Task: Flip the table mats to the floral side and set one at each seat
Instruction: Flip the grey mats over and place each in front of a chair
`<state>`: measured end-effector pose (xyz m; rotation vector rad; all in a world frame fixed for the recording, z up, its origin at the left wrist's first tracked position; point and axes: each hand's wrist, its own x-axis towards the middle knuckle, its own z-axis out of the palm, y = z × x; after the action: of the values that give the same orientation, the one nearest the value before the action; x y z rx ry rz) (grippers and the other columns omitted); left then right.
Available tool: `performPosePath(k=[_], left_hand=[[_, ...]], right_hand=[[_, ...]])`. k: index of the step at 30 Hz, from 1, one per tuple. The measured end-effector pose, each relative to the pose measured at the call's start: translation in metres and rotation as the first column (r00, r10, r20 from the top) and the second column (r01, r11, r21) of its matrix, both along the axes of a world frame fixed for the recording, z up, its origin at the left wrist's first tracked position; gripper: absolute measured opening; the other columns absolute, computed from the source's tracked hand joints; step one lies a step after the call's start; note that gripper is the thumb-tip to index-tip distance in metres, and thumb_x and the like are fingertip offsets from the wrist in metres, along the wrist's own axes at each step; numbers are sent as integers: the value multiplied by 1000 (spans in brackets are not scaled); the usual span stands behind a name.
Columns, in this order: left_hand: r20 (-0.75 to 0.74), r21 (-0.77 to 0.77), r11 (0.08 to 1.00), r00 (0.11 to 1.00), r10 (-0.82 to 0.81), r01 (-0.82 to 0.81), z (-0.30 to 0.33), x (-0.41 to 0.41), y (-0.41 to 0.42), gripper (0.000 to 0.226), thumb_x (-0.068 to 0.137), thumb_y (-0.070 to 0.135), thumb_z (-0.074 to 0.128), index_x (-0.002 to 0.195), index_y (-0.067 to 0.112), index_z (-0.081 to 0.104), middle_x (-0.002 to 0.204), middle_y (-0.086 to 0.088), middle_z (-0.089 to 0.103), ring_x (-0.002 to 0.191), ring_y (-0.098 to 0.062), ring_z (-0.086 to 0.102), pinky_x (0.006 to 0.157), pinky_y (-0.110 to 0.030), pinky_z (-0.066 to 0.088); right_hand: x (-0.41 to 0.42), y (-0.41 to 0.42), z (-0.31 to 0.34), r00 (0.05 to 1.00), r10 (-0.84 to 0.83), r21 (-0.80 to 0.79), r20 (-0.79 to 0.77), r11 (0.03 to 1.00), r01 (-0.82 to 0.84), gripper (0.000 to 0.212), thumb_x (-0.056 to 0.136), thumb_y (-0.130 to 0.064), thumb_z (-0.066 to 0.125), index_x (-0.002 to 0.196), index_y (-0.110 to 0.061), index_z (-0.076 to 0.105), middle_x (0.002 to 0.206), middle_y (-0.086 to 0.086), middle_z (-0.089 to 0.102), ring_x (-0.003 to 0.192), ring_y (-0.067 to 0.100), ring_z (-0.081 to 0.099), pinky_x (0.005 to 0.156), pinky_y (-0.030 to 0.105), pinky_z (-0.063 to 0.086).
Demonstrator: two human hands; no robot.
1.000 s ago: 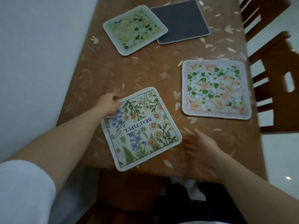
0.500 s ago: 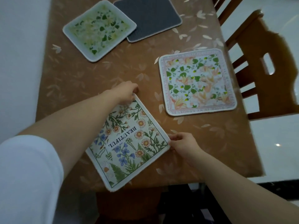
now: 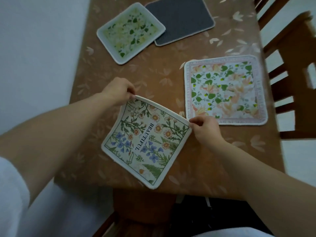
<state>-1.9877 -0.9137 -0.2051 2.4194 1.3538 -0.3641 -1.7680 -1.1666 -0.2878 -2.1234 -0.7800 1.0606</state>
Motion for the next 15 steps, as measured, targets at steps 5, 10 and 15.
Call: performPosePath(k=[5,10,15], left_hand=[[95,73,979,979,181,-188,29,-30,-19,10,85,20,80,95,20,83,83,10,68,84,-11,60,81,-27,43],[123,141,946,953,277,-293,62,-53,-45,7,84,18,81,91,16,83,80,8,65,82,-12,60,80,-27,42],[159,181,889,904,396,-421,97,-59,-62,5,82,18,83,87,19,82,76,10,68,70,-6,62,66,-17,44]], right_hand=[[22,27,8,997,68,95,-42,993,-64,12,96,-25,72,106,-20,76,95,-3,74,85,19,71,80,48,63],[21,41,9,976,131,112,-175,987,-113,42,95,-36,73,131,-16,66,109,-5,69,92,12,67,77,40,61],[5,23,-13,944,183,44,-274,983,-178,31,93,-29,74,121,-15,73,103,-4,72,91,14,69,74,32,57]])
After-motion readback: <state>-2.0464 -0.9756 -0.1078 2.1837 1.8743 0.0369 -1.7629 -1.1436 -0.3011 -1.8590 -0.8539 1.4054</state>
